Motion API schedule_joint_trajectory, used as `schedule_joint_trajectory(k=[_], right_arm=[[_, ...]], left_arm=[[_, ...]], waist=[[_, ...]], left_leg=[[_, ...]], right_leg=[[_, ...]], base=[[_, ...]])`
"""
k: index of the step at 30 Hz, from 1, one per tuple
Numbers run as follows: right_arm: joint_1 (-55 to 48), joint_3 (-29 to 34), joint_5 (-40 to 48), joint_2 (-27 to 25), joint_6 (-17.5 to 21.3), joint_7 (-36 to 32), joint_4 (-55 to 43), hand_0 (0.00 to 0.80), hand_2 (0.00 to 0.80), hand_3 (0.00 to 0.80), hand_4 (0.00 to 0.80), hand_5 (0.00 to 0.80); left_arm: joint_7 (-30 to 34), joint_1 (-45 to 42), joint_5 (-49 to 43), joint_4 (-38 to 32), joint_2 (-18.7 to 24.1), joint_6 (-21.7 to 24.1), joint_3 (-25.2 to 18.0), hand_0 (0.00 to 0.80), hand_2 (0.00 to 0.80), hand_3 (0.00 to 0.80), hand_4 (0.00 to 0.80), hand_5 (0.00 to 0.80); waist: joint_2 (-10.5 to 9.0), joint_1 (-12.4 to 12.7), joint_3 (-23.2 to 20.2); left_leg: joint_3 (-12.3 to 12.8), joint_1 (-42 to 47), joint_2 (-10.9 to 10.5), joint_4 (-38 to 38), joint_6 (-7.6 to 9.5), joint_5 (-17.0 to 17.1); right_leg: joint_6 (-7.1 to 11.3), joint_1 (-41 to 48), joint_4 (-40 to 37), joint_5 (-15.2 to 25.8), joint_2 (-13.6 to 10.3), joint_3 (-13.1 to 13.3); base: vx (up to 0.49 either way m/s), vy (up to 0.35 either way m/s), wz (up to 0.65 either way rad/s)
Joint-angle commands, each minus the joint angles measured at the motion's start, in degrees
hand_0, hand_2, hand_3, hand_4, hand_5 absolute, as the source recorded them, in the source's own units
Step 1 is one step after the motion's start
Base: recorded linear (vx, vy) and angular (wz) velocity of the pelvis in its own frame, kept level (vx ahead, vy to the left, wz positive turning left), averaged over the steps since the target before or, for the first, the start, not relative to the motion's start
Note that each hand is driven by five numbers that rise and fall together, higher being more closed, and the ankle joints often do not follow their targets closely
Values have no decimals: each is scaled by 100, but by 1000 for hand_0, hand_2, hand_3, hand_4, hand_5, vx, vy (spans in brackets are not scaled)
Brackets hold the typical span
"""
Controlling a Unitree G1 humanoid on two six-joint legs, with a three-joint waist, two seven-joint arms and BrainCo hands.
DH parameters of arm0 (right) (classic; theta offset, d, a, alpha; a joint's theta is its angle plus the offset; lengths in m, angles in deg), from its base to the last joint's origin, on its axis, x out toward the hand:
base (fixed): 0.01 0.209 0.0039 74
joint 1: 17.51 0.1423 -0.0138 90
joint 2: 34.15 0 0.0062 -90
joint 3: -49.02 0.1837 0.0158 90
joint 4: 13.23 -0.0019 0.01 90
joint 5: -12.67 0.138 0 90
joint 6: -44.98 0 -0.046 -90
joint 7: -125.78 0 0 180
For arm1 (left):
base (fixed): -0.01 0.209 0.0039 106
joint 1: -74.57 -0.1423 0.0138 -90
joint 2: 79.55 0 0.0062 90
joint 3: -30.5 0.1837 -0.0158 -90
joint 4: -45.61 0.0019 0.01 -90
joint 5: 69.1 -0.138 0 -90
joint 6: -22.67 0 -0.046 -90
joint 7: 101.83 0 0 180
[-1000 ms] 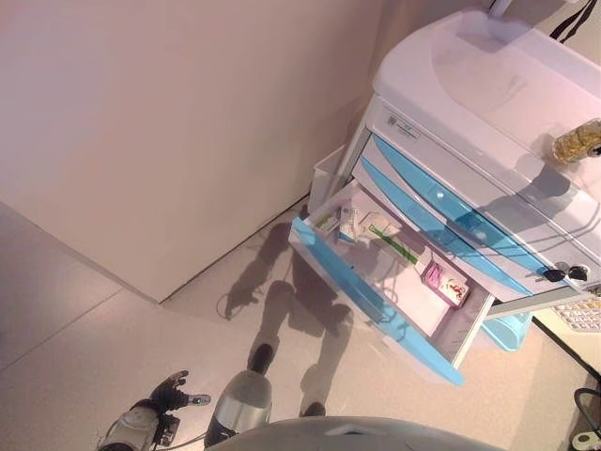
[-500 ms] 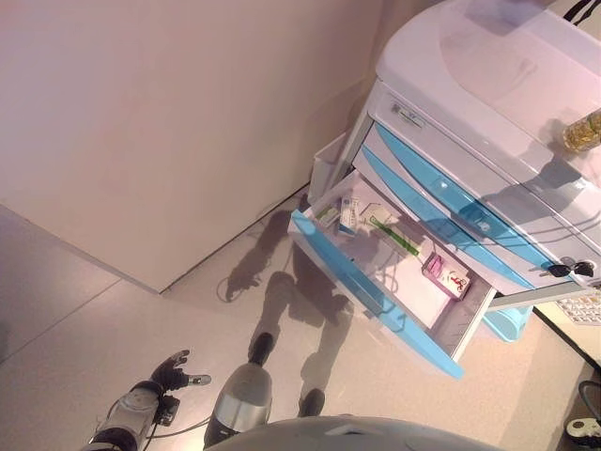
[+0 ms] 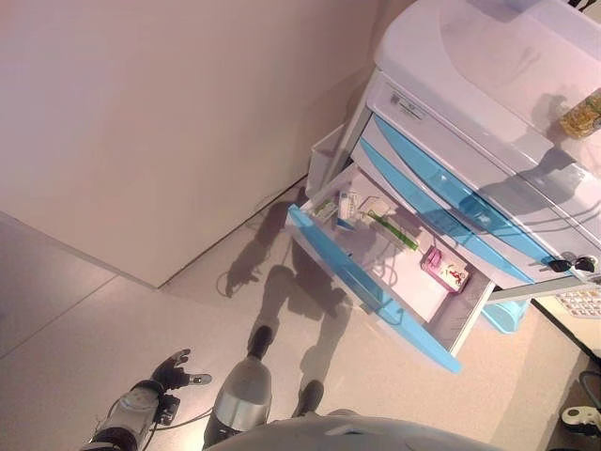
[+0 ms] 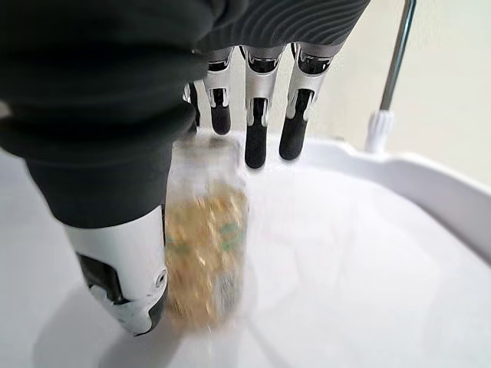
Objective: Open the drawer and pick up the medicine
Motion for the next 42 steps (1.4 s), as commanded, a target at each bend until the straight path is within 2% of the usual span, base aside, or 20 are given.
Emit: schedule_joint_trajectory(k=[1, 10, 24, 35, 42], right_arm=[[449, -439, 150, -462, 96, 513, -296, 0, 0, 0, 0, 0], [449, -385, 435, -523, 164, 589, -288, 0, 0, 0, 0, 0], [455, -245, 869, -631, 196, 550, -369, 0, 0, 0, 0, 0], [-427, 1001, 2178, -649, 191, 1159, -557, 0, 0, 0, 0, 0], [-1719, 2486, 2910, -382, 243, 2194, -861, 0, 0, 0, 0, 0]], left_arm=[[35, -282, 50, -63, 237, 130, 127, 0, 0, 0, 0, 0], [52, -284, -17, 49, 180, 133, 182, 0, 0, 0, 0, 0], [80, -232, -178, 265, -12, 59, 263, 0, 0, 0, 0, 0], [102, -104, -339, 432, -165, 35, 378, 0, 0, 0, 0, 0], [161, 60, -556, 555, -298, 7, 579, 0, 0, 0, 0, 0]], waist=[[-84, -7, -357], [-40, -103, -499], [103, -468, -876], [340, -918, -1050], [507, -1235, -1079]], left_leg=[[166, 106, 205, 516, -143, -1125], [248, 232, 197, 448, -141, -1148], [596, 520, 210, 297, -150, -1189], [975, 745, 235, 138, -169, -1200], [1218, 869, 269, 132, -187, -1276]], right_leg=[[211, -620, 421, 293, -178, 46], [245, -573, 391, 300, -216, 89], [305, -455, 259, 342, -246, 356], [329, -429, 136, 404, -225, 684], [330, -406, 136, 375, -193, 862]], base=[[-15, 34, -4], [-17, 16, -2], [-53, 20, -7], [-106, 6, -22], [-91, -11, -30]])
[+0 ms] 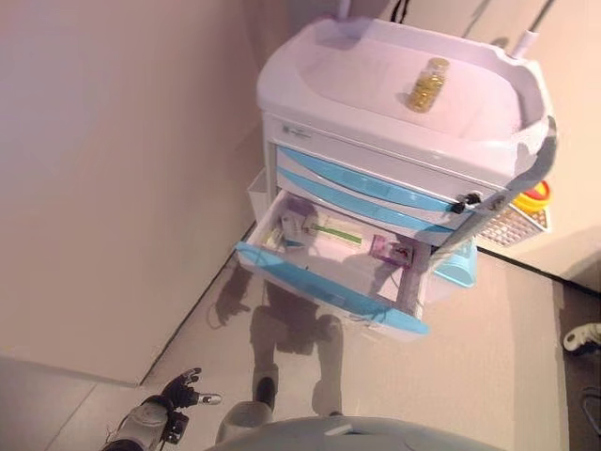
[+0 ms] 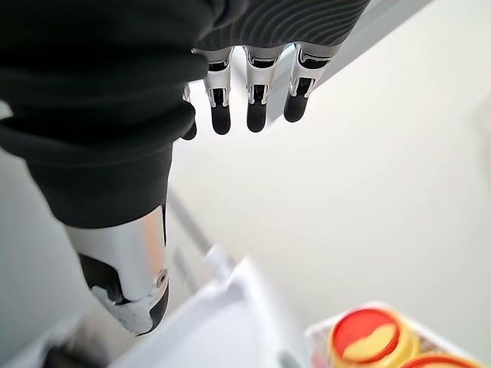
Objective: Open the drawer and pick up the medicine
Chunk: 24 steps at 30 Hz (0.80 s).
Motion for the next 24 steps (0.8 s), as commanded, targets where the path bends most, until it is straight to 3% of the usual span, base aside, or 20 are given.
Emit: schedule_joint_trajectory(k=[1, 7, 10, 16, 19, 20, 24], right_arm=[[-258, 477, 607, -89, 269, 738, -363, 0, 0, 0, 0, 0], [-1840, 1873, 1354, 742, 652, 1027, -704, 0, 0, 0, 0, 0], [-2912, 2391, 954, 1466, 937, 1148, -1008, 0, 0, 0, 0, 0], [-5114, 2417, 950, 3240, 1277, 855, -1559, 0, 0, 0, 0, 0], [-5668, 2269, 779, 3876, 1347, 588, -1131, 0, 0, 0, 0, 0], [-6026, 2162, 614, 4235, 1562, 595, -819, 0, 0, 0, 0, 0], [-6592, 1809, 149, 4873, 1915, 814, -200, 0, 0, 0, 0, 0]], left_arm=[[71, 147, -305, 321, -23, 48, 367, 0, 0, 0, 0, 0], [79, 357, -222, 372, -175, 34, 483, 0, 0, 0, 0, 0], [89, 447, -266, 391, -303, 30, 464, 0, 0, 0, 0, 0], [11, 423, -353, 455, -487, 207, 321, 0, 0, 0, 0, 0], [-87, 417, -340, 509, -567, 349, 255, 0, 0, 0, 0, 0], [-143, 403, -386, 505, -624, 399, 197, 0, 0, 0, 0, 0], [-227, 341, -787, 479, -699, 637, 228, 0, 0, 0, 0, 0]], waist=[[-105, -10, -194], [-1, -208, -203], [49, -316, -183], [102, -578, -124], [109, -656, -98], [115, -693, -80], [138, -770, -39]], left_leg=[[109, 338, 55, 294, -225, -1221], [283, 426, 94, 290, -239, -1275], [366, 443, 106, 327, -241, -1314], [542, 494, 113, 300, -203, -1330], [624, 525, 124, 295, -183, -1332], [653, 534, 123, 302, -168, -1333], [673, 552, 115, 312, -125, -1322]], right_leg=[[305, -385, 137, 162, -198, -75], [311, -342, 93, 166, -182, 62], [312, -343, 100, 158, -176, 126], [313, -378, 114, 167, -130, 303], [307, -388, 158, 155, -110, 352], [301, -381, 176, 146, -101, 364], [282, -386, 258, 127, -76, 403]], base=[[-62, 5, -24], [-31, 17, -26], [2, 27, -23], [13, 3, -16], [33, -8, -17], [39, -18, -24], [21, -22, -23]])
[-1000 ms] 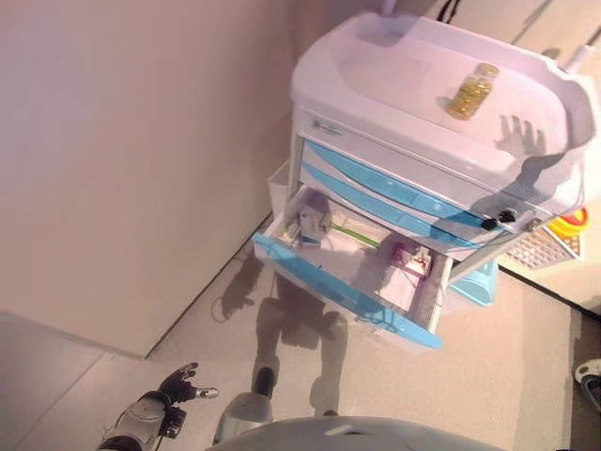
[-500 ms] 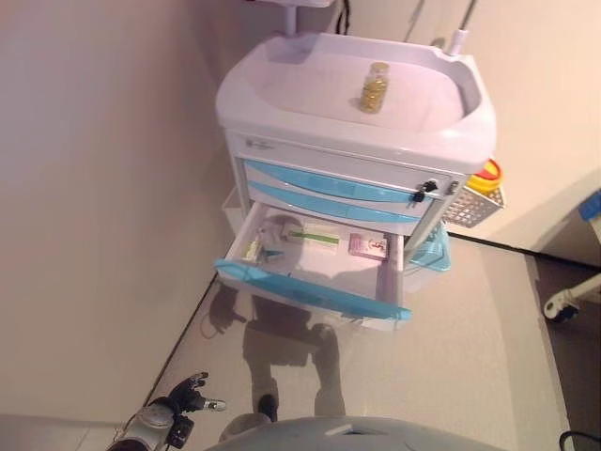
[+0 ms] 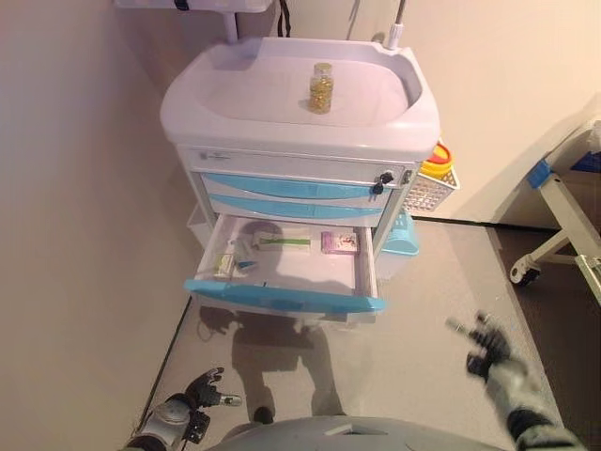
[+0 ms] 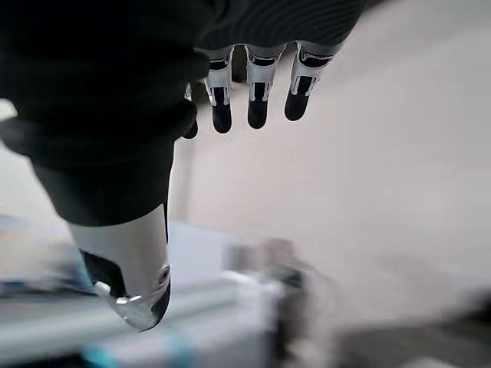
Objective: Open the drawer and pick up the medicine
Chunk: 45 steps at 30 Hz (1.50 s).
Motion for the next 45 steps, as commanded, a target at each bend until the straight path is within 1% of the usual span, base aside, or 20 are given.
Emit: schedule_joint_trajectory(k=[1, 3, 7, 10, 15, 18, 23, 29, 32, 37, 41, 42, 45], right_arm=[[145, -359, -518, 21, 720, 255, 281, 0, 0, 0, 0, 0], [-2, -590, -1192, 125, 784, 335, 400, 0, 0, 0, 0, 0], [-214, -1095, -2022, 171, 643, 231, 430, 0, 0, 0, 0, 0], [-238, -1409, -2110, 114, 534, 173, 351, 0, 0, 0, 0, 0], [-147, -1608, -2214, -58, 489, 90, 121, 0, 0, 0, 0, 0], [-87, -1753, -2273, -227, 419, 42, -113, 0, 0, 0, 0, 0], [-69, -1833, -2292, -407, 359, 37, -341, 0, 0, 0, 0, 0], [-211, -1833, -2335, -498, 348, 54, -489, 0, 0, 0, 0, 0], [-236, -1828, -2329, -512, 321, 55, -543, 0, 0, 0, 0, 0], [-229, -1857, -2311, -576, 323, 78, -646, 0, 0, 0, 0, 0], [-100, -1934, -2242, -601, 295, 176, -663, 0, 0, 0, 0, 0], [-18, -1982, -2178, -610, 342, 251, -664, 0, 0, 0, 0, 0], [162, -2075, -2094, -637, 324, 382, -719, 0, 0, 0, 0, 0]], left_arm=[[-146, 208, -506, 281, -153, 483, 80, 0, 0, 0, 0, 0], [-193, 214, -578, 241, -163, 587, 151, 0, 0, 0, 0, 0], [-160, 255, -925, 82, -110, 717, 310, 0, 0, 0, 0, 0], [-112, 377, -1135, -99, 8, 724, 583, 0, 0, 0, 0, 0], [-254, 671, -1704, -389, 238, 662, 1056, 0, 0, 0, 0, 0], [-225, 965, -1684, -696, 551, 556, 1250, 0, 0, 0, 0, 0], [-119, 1309, -1456, -1355, 1024, 362, 1224, 0, 0, 0, 0, 0], [-114, 1488, -1380, -1945, 1409, 183, 1060, 0, 0, 0, 0, 0], [-189, 1585, -1367, -2040, 1509, 134, 1005, 0, 0, 0, 0, 0], [-388, 1861, -1190, -2179, 1688, 95, 843, 0, 0, 0, 0, 0], [-692, 2156, -1058, -2201, 1791, 136, 786, 0, 0, 0, 0, 0], [-812, 2324, -987, -2234, 1850, 112, 779, 0, 0, 0, 0, 0], [-1156, 2675, -838, -2256, 1998, 118, 775, 0, 0, 0, 0, 0]], waist=[[-26, -62, 52], [21, -125, 75], [101, -224, 141], [175, -289, 185], [280, -415, 229], [330, -473, 279], [376, -499, 425], [406, -506, 612], [405, -520, 702], [373, -541, 1011], [323, -538, 1276], [280, -533, 1431], [212, -522, 1678]], left_leg=[[-204, 196, -79, 333, 3, -1043], [-196, 202, -92, 316, 24, -1032], [-187, 195, -116, 359, 53, -1035], [-206, 179, -134, 414, 76, -1045], [-214, 171, -147, 440, 95, -1043], [-212, 131, -151, 523, 107, -1055], [-255, -25, -189, 778, 157, -1112], [-321, -181, -238, 954, 211, -1130], [-334, -260, -256, 1002, 229, -1126], [-318, -517, -287, 1207, 261, -1122], [-306, -815, -289, 1472, 291, -1152], [-294, -1017, -270, 1646, 304, -1166], [-282, -1436, -250, 1991, 329, -1190]], right_leg=[[298, -294, 275, 8, -121, -164], [294, -309, 304, 0, -104, -118], [301, -345, 394, -27, -102, -49], [310, -375, 477, -67, -102, -1], [334, -445, 592, -128, -85, 90], [353, -510, 697, -164, -105, 117], [337, -667, 902, -203, -147, 133], [322, -835, 1104, -226, -185, 151], [325, -925, 1170, -228, -196, 178], [329, -1154, 1286, -181, -232, 243], [312, -1397, 1408, -143, -259, 302], [295, -1583, 1518, -123, -277, 317], [247, -1982, 1767, -95, -284, 348]], base=[[6, 4, -11], [2, 24, -9], [5, 48, -5], [12, 59, -5], [25, 53, -9], [46, 34, -12], [33, 14, -7], [37, 11, -13], [0, 0, 0], [-32, 13, -5], [-73, 13, -6], [-146, 5, -5], [-141, -4, -9]])
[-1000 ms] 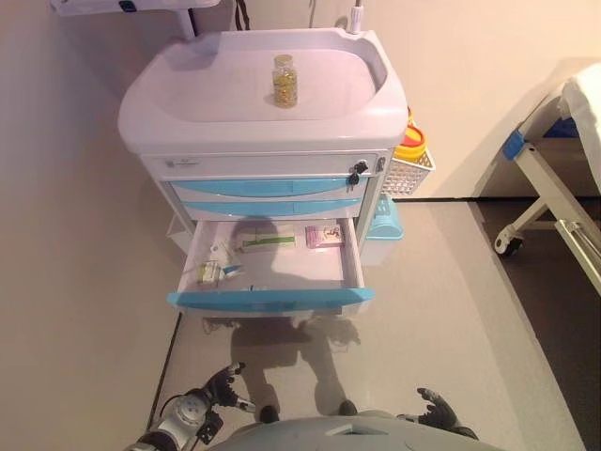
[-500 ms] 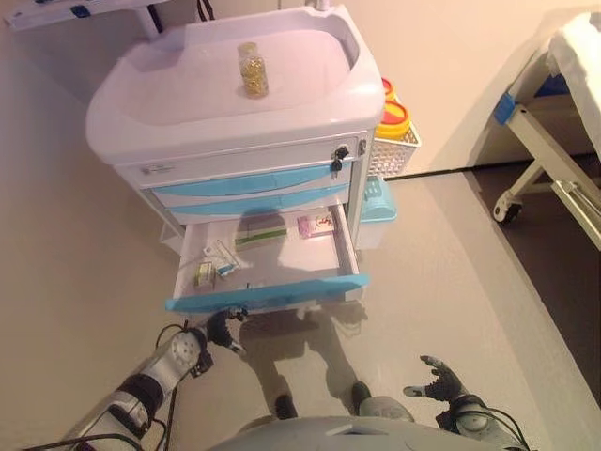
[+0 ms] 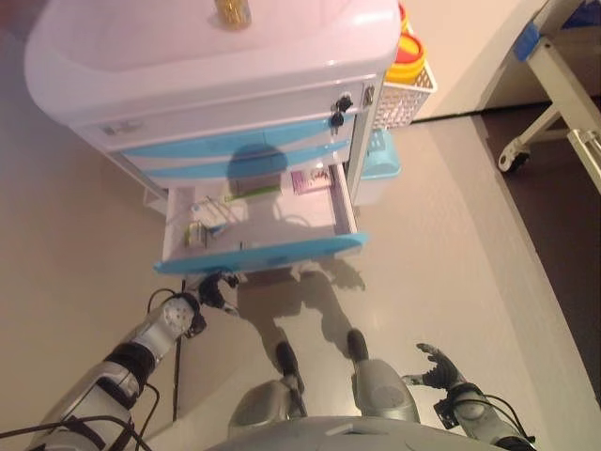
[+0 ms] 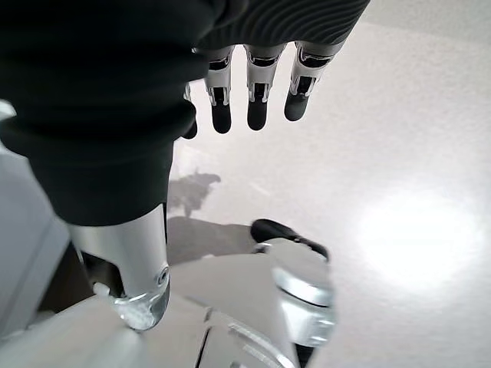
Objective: Open the drawer and pick up the medicine
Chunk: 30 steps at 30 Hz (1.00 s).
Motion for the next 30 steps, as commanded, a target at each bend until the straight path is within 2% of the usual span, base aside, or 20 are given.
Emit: schedule_joint_trajectory(k=[1, 7, 19, 24, 28, 29, 30], right_arm=[[-71, -267, 151, -172, 34, 280, -309, 0, 0, 0, 0, 0], [143, -364, 263, -114, 41, 634, -358, 0, 0, 0, 0, 0], [256, -443, 172, -186, -72, 940, -586, 0, 0, 0, 0, 0], [267, -580, 163, -229, -60, 921, -582, 0, 0, 0, 0, 0], [286, -735, 145, -197, 18, 955, -501, 0, 0, 0, 0, 0], [286, -772, 149, -200, 16, 963, -514, 0, 0, 0, 0, 0], [306, -806, 146, -199, 22, 970, -514, 0, 0, 0, 0, 0]], left_arm=[[-707, 532, 390, -227, 317, 89, -460, 0, 0, 0, 0, 0], [-1283, 1171, 366, -218, 519, 138, -461, 0, 0, 0, 0, 0], [-1747, 2659, 392, 390, 890, -32, -363, 0, 0, 0, 0, 0], [-2305, 3508, 678, 602, 1075, -17, -296, 0, 0, 0, 0, 0], [-2814, 4106, 869, 811, 1063, -56, -433, 0, 0, 0, 0, 0], [-2938, 4274, 934, 891, 1062, -80, -409, 0, 0, 0, 0, 0], [-3010, 4398, 1006, 980, 1062, -54, -391, 0, 0, 0, 0, 0]], waist=[[-282, -91, 41], [-337, -85, 358], [-418, -317, 555], [-465, -444, 577], [-530, -513, 563], [-507, -535, 561], [-520, -553, 551]], left_leg=[[-281, -760, -205, 1625, 269, -1185], [-327, -1361, -179, 2120, 302, -1249], [-319, -1942, -104, 2623, 314, -1360], [-323, -2069, -119, 2694, 331, -1397], [-331, -2148, -131, 2735, 346, -1447], [-395, -2115, -133, 2788, 326, -1634], [-395, -2147, -129, 2799, 326, -1645]], right_leg=[[214, -626, 628, -34, -226, 24], [133, -1230, 1104, -80, -179, 40], [10, -1874, 1537, -126, -8, 186], [-23, -2038, 1579, -110, 97, 315], [-28, -2123, 1545, -82, 159, 401], [4, -2099, 1598, -242, 198, 434], [7, -2124, 1569, -225, 214, 456]], base=[[-106, -3, -3], [-60, 9, 1], [10, 9, -2], [37, 24, -5], [49, 25, -9], [101, 55, -14], [95, 53, -18]])
